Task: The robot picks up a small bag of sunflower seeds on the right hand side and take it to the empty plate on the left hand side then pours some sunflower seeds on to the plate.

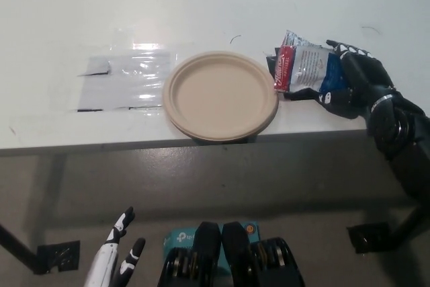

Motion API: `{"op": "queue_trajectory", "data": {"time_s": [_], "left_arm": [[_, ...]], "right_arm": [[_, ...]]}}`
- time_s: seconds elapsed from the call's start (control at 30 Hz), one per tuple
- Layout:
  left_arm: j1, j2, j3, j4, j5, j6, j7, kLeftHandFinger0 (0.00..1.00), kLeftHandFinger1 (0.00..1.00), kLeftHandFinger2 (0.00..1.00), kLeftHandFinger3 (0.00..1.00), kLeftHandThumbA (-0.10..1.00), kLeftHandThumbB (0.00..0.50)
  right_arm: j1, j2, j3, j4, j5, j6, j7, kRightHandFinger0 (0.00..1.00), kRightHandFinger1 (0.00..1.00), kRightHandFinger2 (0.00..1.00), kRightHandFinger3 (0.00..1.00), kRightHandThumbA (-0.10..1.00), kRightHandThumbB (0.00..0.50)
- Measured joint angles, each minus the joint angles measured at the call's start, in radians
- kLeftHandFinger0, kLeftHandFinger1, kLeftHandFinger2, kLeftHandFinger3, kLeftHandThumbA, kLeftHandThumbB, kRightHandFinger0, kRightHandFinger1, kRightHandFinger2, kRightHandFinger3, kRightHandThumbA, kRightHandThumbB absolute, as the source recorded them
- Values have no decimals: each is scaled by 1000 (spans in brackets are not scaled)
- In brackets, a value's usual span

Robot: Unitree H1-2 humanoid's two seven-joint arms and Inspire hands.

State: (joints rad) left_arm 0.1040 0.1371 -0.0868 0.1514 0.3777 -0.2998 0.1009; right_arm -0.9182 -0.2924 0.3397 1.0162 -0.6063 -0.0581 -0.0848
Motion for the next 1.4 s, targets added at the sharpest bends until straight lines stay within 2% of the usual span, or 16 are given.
{"op": "queue_trajectory", "data": {"time_s": [0.07, 0.13, 0.17, 0.2, 0.23, 0.27, 0.3, 0.33, 0.4, 0.6, 0.67, 0.87, 0.97, 1.0, 1.17, 1.4], "left_arm": [[1, 0, 0, 0, 0, 0, 0, 1000, 1000, 1000, 1000, 1000, 120], [1, 0, 0, -1, 0, 0, 0, 1000, 1000, 1000, 1000, 1000, 126], [2, 0, 0, -1, 0, 0, 0, 1000, 1000, 1000, 1000, 1000, 131], [2, 0, 0, -1, 0, 0, 0, 1000, 1000, 1000, 1000, 1000, 134], [2, 0, 0, -1, 0, 0, 0, 1000, 1000, 1000, 1000, 1000, 138], [2, 0, 0, -1, 0, -1, 0, 1000, 1000, 1000, 1000, 1000, 143], [2, 0, 0, -1, 0, -1, 0, 1000, 1000, 1000, 1000, 1000, 143], [2, 0, 0, -1, 0, -1, 0, 1000, 1000, 1000, 1000, 1000, 143], [2, 0, 0, -1, -1, -1, 0, 1000, 1000, 1000, 1000, 1000, 147], [2, 0, 1, -1, -1, 0, 0, 1000, 1000, 1000, 1000, 1000, 153], [1, 0, 2, -1, -1, 0, 0, 1000, 1000, 1000, 1000, 1000, 158], [1, 0, 6, -2, -1, 0, 0, 1000, 1000, 1000, 1000, 1000, 165], [3, 0, 11, -4, -1, 0, 0, 1000, 1000, 1000, 1000, 1000, 164], [3, 0, 13, -6, -1, 0, 0, 1000, 1000, 1000, 1000, 1000, 149], [3, 0, 17, -6, -2, 0, 0, 1000, 1000, 1000, 1000, 1000, 144], [5, 0, 21, -6, -2, -1, 0, 1000, 1000, 1000, 1000, 1000, 153]], "right_arm": [[-7, 7, 0, 17, 3, 1, 5, 1000, 1000, 1000, 1000, 659, 457], [-33, 21, 3, 74, 6, 19, 14, 803, 1000, 1000, 1000, 548, 488], [-48, 25, 11, 100, 5, 31, 16, 771, 1000, 1000, 1000, 517, 492], [-57, 27, 17, 111, 3, 36, 16, 571, 853, 1000, 1000, 469, 485], [-82, 31, 39, 149, -7, 54, 17, 506, 718, 957, 1000, 364, 416], [-109, 39, 67, 185, -17, 73, 17, 483, 665, 874, 1000, 384, 438], [-120, 43, 82, 205, -23, 80, 14, 523, 681, 818, 1000, 324, 391], [-130, 46, 95, 223, -28, 87, 9, 446, 507, 603, 953, 88, 270], [-149, 54, 125, 265, -40, 98, -19, 105, 189, 345, 725, -99, 271], [-140, 58, 122, 305, -40, 81, -139, 15, 102, 240, 407, -100, 238], [-132, 59, 115, 307, -36, 69, -167, 0, 0, 60, 187, -100, 221], [-111, 63, 102, 320, -22, 15, -247, 0, 110, 240, 293, -100, 204], [-101, 68, 98, 323, -17, -9, -285, 0, 211, 528, 409, -100, 200], [-96, 70, 97, 326, -14, -21, -301, 0, 149, 580, 418, -100, 212], [-82, 73, 85, 326, -3, -74, -363, 0, 269, 873, 856, -100, 127], [-67, 71, 83, 307, -3, -146, -421, 0, 412, 851, 935, -100, 86]]}}
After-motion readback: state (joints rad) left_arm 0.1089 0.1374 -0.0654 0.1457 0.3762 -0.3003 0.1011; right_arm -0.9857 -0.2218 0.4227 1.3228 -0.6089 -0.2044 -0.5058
